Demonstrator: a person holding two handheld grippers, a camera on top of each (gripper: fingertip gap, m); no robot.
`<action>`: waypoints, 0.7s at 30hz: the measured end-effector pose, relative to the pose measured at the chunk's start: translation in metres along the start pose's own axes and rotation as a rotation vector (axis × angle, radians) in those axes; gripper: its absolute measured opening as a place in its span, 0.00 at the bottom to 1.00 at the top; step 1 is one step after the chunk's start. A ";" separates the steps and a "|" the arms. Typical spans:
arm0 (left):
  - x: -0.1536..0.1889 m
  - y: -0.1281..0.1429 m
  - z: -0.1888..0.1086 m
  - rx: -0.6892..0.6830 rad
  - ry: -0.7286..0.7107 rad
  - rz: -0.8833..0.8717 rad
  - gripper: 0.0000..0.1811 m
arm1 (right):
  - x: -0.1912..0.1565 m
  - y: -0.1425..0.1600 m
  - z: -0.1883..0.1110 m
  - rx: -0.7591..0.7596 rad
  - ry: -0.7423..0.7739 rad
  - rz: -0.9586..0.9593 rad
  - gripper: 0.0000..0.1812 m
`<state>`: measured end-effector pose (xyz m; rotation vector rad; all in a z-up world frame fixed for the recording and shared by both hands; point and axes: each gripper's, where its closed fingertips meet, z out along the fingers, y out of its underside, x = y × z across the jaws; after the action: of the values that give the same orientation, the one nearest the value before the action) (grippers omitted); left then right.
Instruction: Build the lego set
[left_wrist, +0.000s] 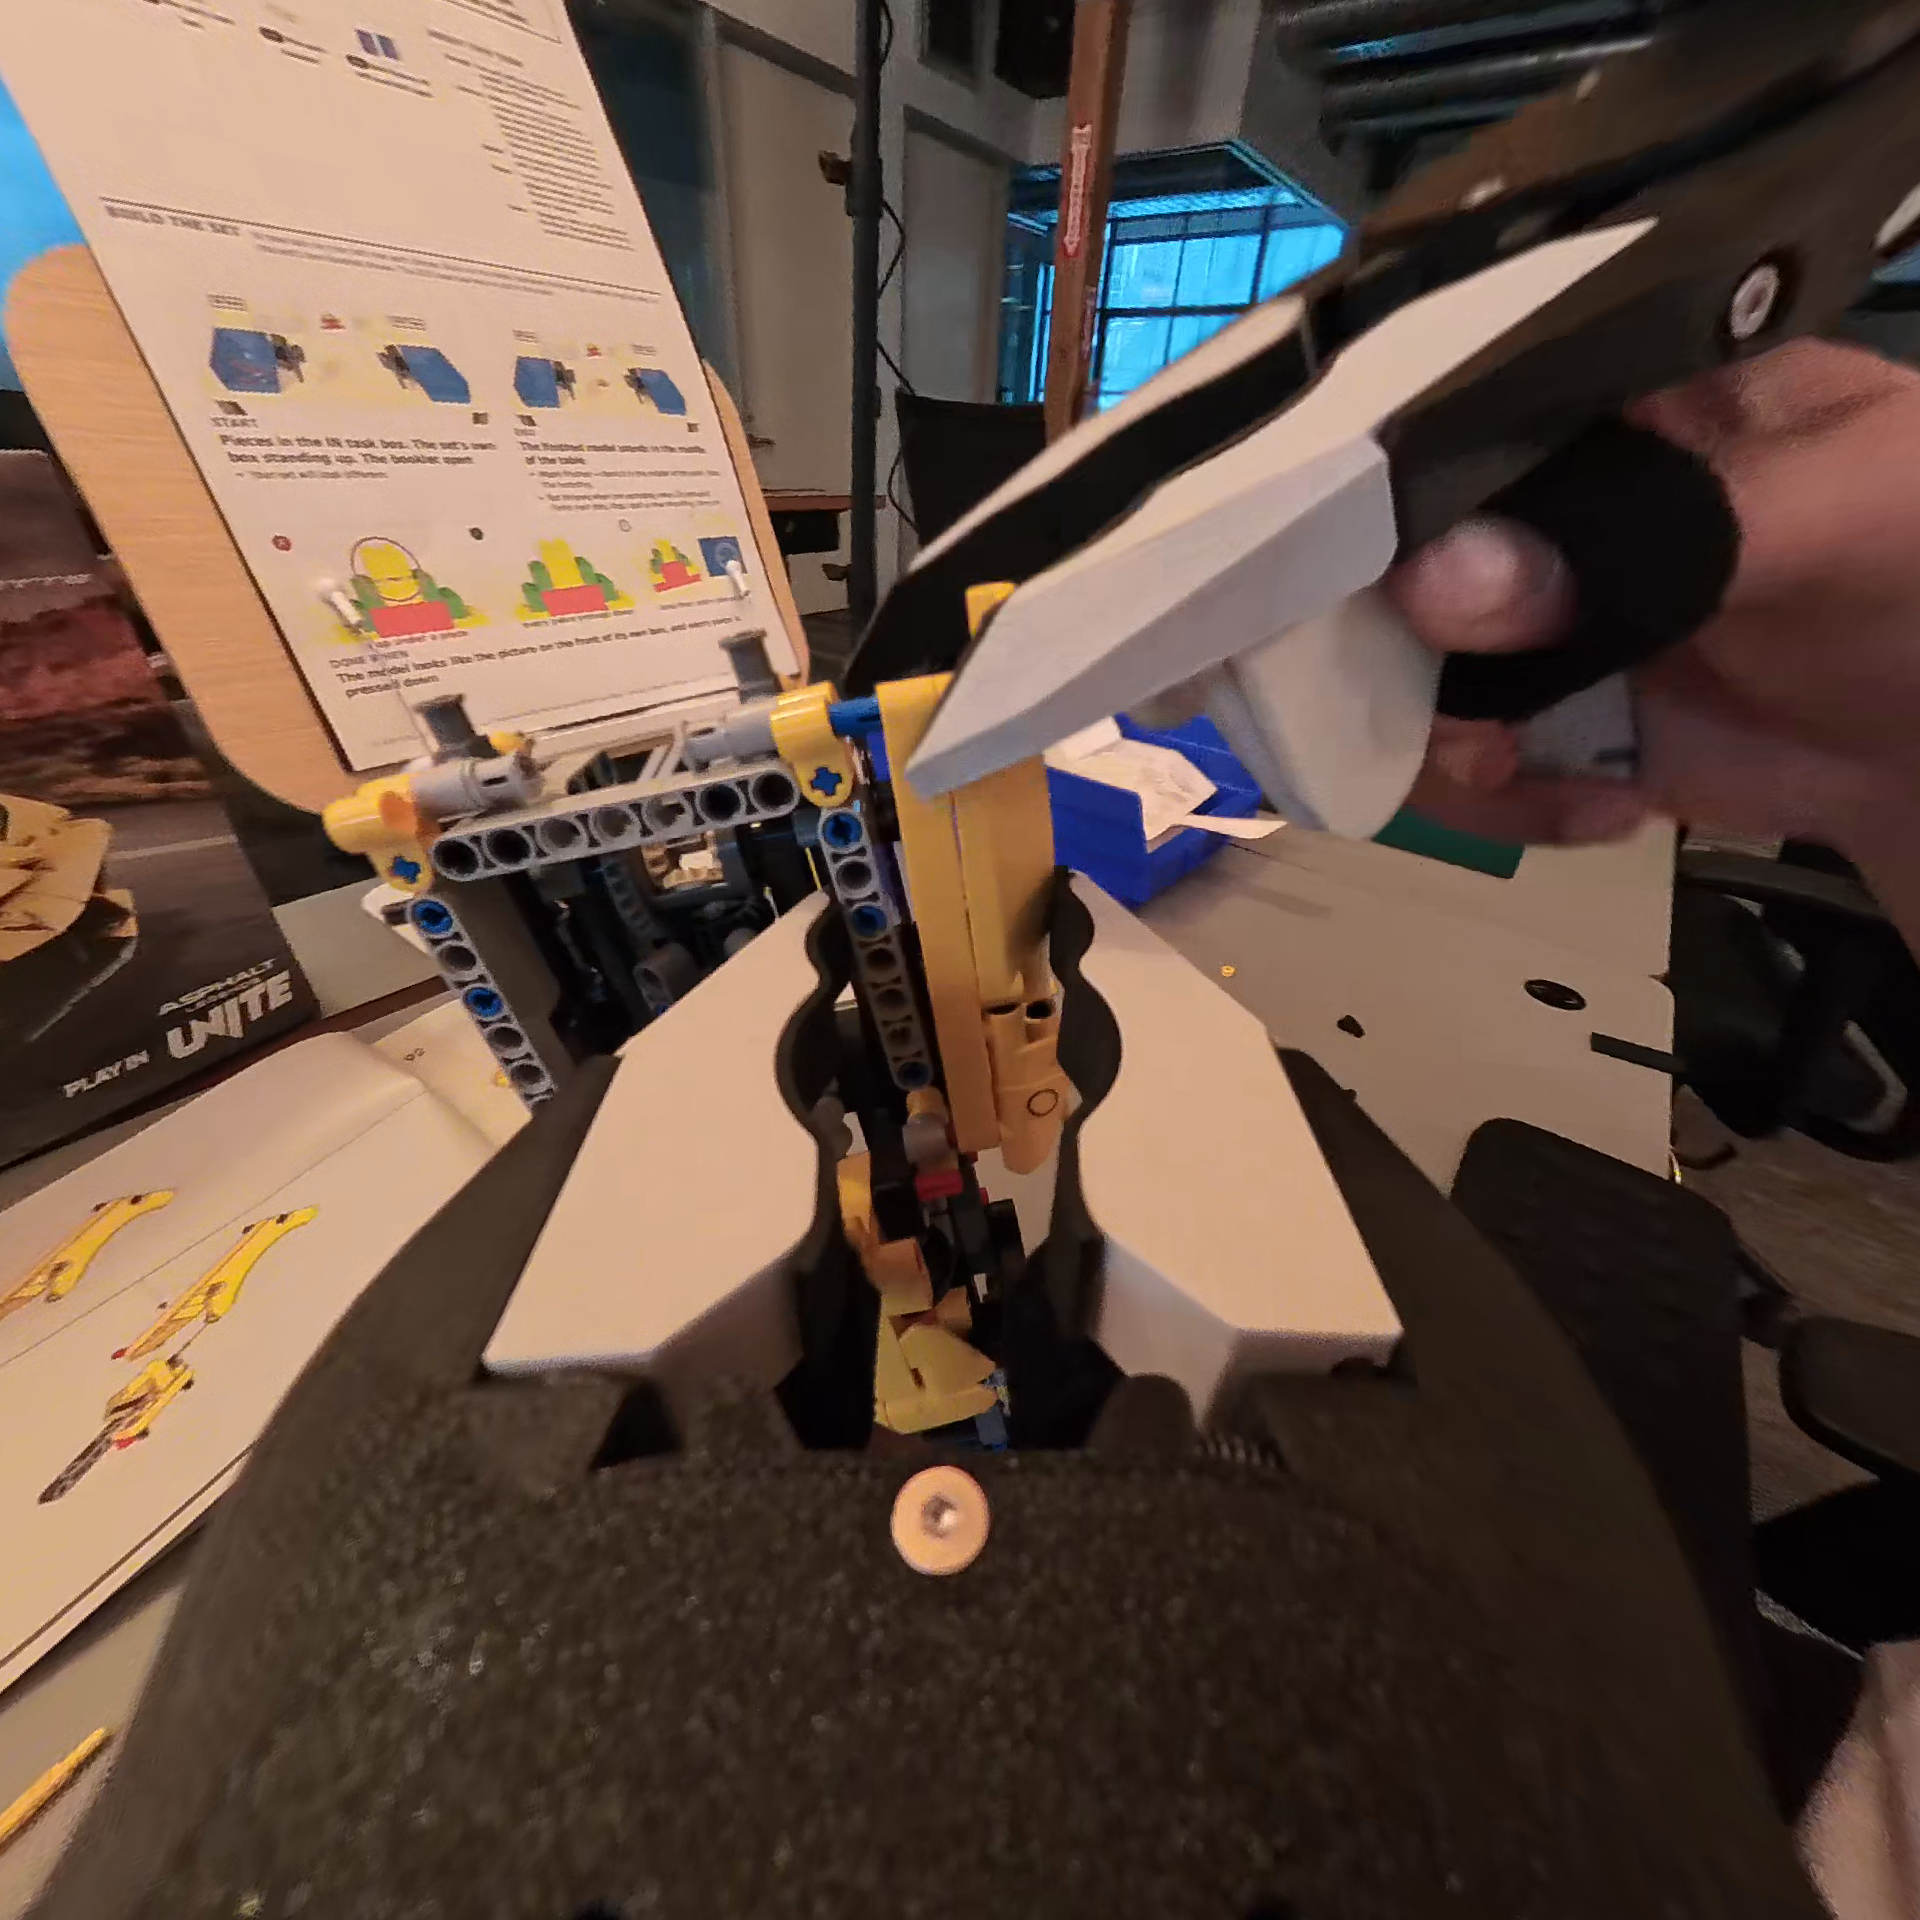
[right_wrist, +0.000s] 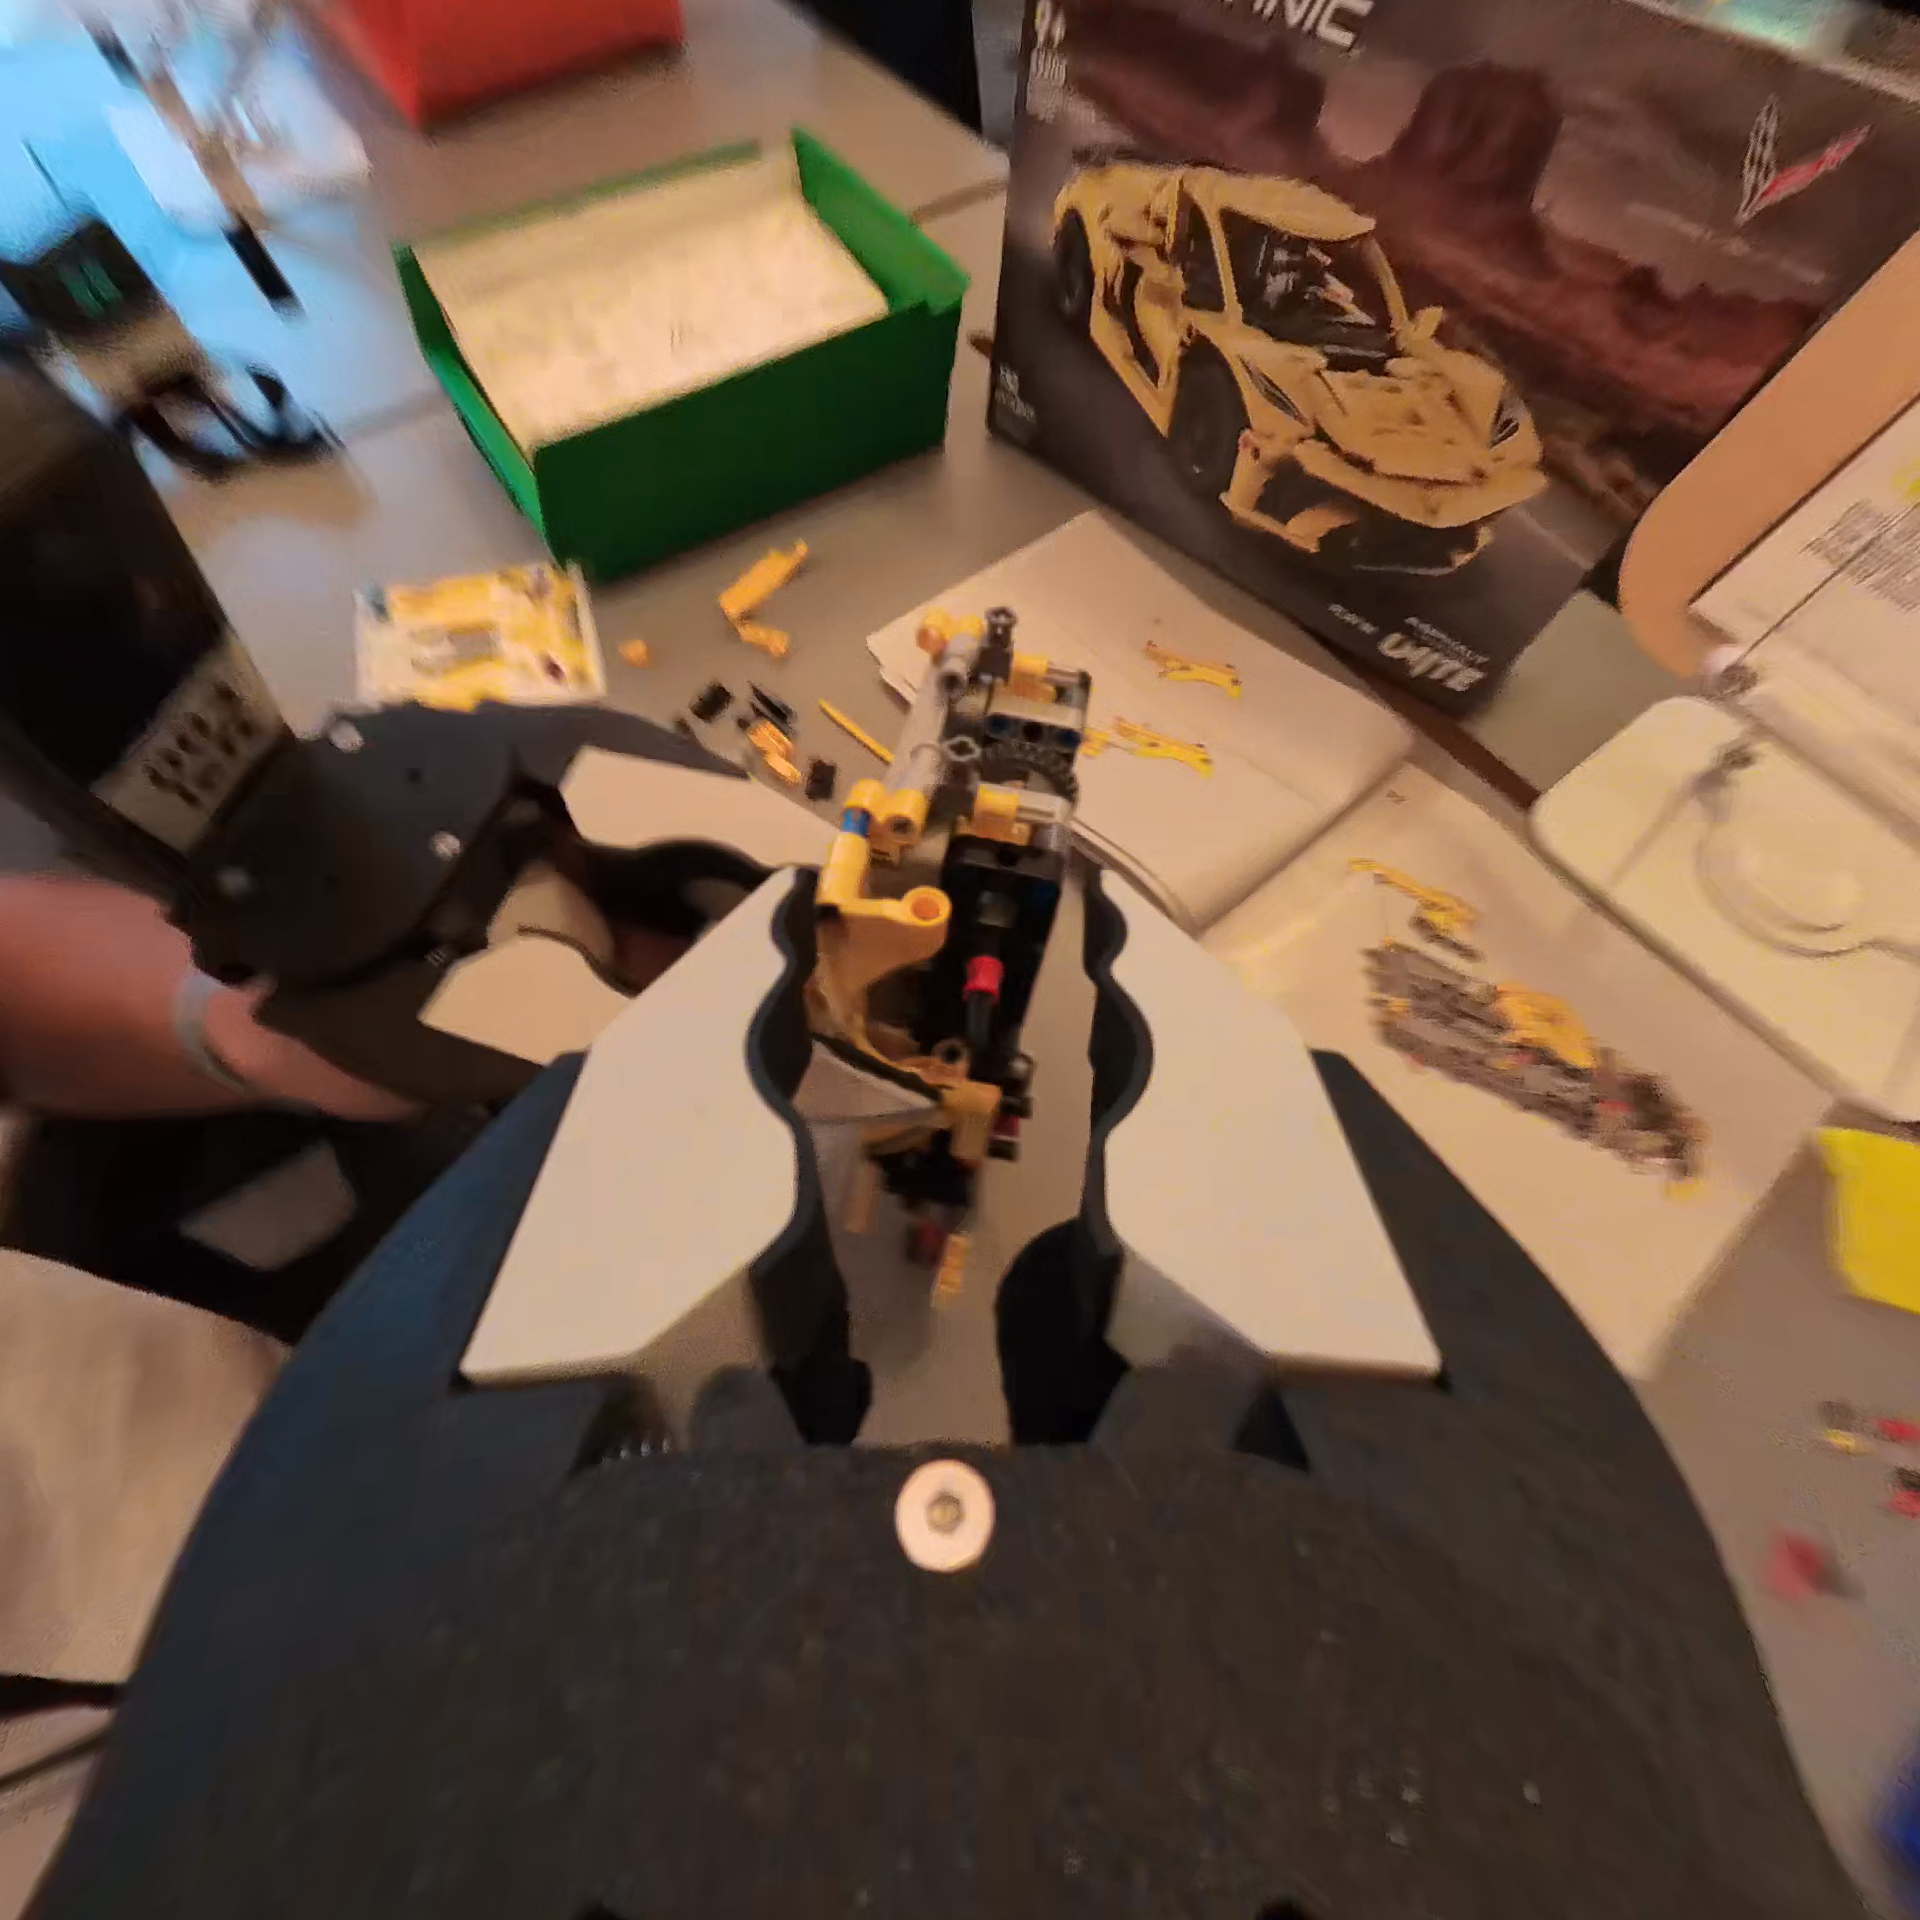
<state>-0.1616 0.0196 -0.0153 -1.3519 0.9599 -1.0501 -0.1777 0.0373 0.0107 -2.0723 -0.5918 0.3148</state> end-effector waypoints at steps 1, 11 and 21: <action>0.000 0.000 0.001 -0.003 -0.013 -0.001 0.21 | -0.002 0.000 0.001 0.039 -0.027 0.077 0.26; 0.010 0.002 0.010 -0.024 -0.071 0.065 0.21 | 0.006 0.004 -0.009 0.219 0.022 0.243 0.24; 0.016 0.004 0.017 -0.037 -0.049 0.096 0.20 | 0.006 0.008 -0.017 0.189 0.165 0.097 0.14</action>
<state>-0.1407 0.0083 -0.0178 -1.3423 1.0025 -0.9267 -0.1624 0.0242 0.0130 -1.9248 -0.3497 0.2429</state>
